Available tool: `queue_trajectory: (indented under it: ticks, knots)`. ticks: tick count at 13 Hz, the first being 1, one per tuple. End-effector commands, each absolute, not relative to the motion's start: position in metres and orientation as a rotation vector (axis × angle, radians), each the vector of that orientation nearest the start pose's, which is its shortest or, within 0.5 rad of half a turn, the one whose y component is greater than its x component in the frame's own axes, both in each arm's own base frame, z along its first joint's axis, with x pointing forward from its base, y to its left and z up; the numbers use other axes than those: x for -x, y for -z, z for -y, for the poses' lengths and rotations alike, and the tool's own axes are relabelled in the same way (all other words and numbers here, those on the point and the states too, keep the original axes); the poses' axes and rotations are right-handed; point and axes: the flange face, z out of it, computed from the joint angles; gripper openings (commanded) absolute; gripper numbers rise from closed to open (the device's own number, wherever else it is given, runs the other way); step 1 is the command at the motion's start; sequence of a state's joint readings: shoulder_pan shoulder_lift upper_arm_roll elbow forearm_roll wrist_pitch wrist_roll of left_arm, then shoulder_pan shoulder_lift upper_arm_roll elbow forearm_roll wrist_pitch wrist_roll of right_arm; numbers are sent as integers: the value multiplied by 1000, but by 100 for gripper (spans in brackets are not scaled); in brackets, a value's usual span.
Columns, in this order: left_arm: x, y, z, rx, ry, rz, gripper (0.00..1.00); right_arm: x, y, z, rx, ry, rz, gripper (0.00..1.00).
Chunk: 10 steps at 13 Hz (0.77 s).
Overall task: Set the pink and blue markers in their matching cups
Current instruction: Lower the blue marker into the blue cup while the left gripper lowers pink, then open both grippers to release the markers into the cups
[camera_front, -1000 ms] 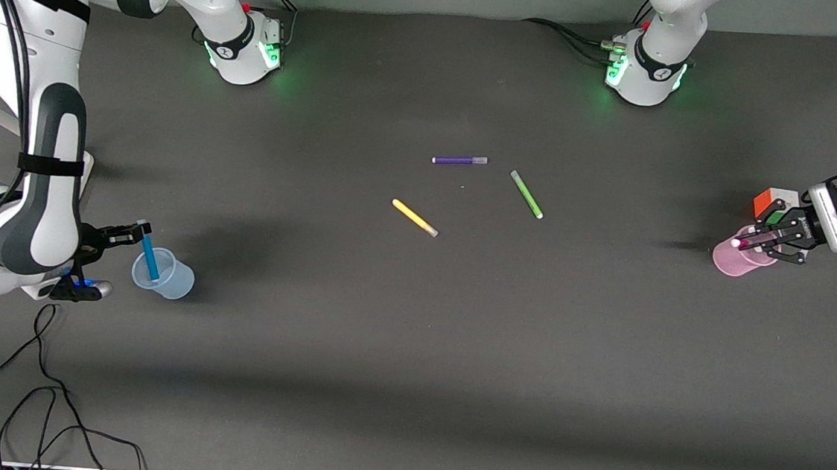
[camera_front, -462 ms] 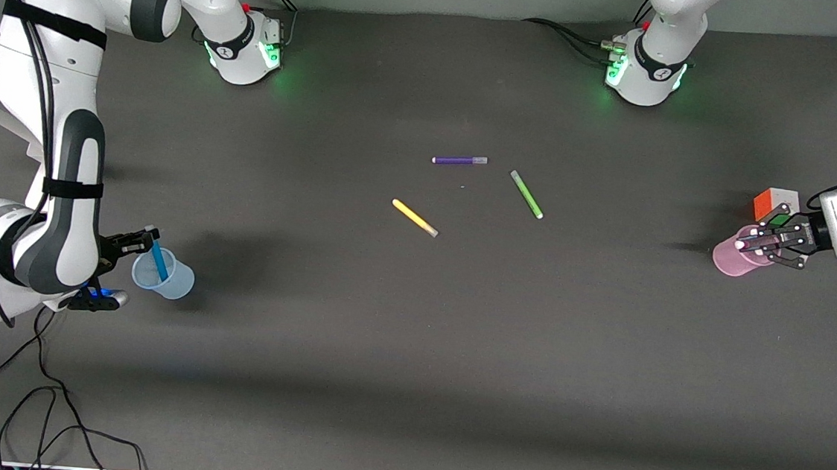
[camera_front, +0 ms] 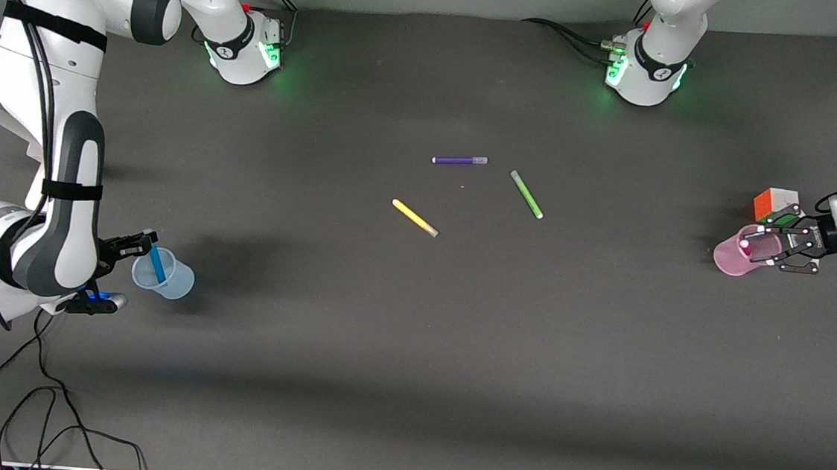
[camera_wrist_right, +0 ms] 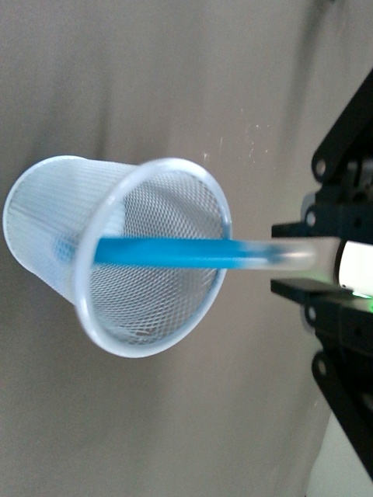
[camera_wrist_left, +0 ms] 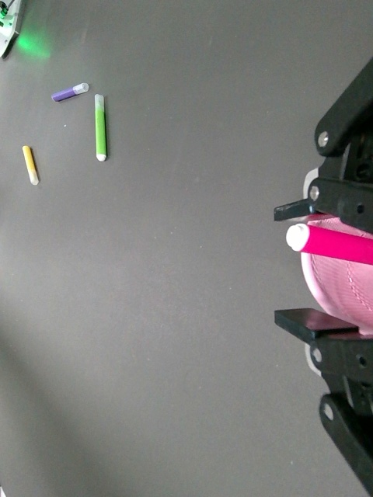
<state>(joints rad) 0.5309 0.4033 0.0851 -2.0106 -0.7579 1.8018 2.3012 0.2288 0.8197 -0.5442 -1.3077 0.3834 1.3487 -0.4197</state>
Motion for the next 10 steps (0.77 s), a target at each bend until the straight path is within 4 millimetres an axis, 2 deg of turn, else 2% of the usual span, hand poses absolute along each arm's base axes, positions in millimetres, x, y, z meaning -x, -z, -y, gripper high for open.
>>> queue_trajectory:
  ticks: [1,2,4,5,7,9,10]
  knots:
    - [-494,-271,-272,-1978,-640,1381,53,-657,-265,85,2777,-916,80,100]
    - [-503,-293,-271,-2007,-590,1360,51,-658,-267,85,2781,-909,81,100]
    - [-519,-352,-257,-2119,-476,1305,50,-661,-285,81,2798,-873,98,100]
    - [-522,-383,-247,-2193,-424,1261,50,-665,-308,78,2817,-822,122,100]
    - [-528,-439,-212,-2336,-321,1176,50,-665,-344,72,2842,-750,154,100]
    - [-531,-487,-167,-2485,-213,1085,50,-666,-385,62,2915,-670,188,100]
    - [-537,-512,-144,-2560,-176,1049,50,-665,-409,58,2956,-612,140,100]
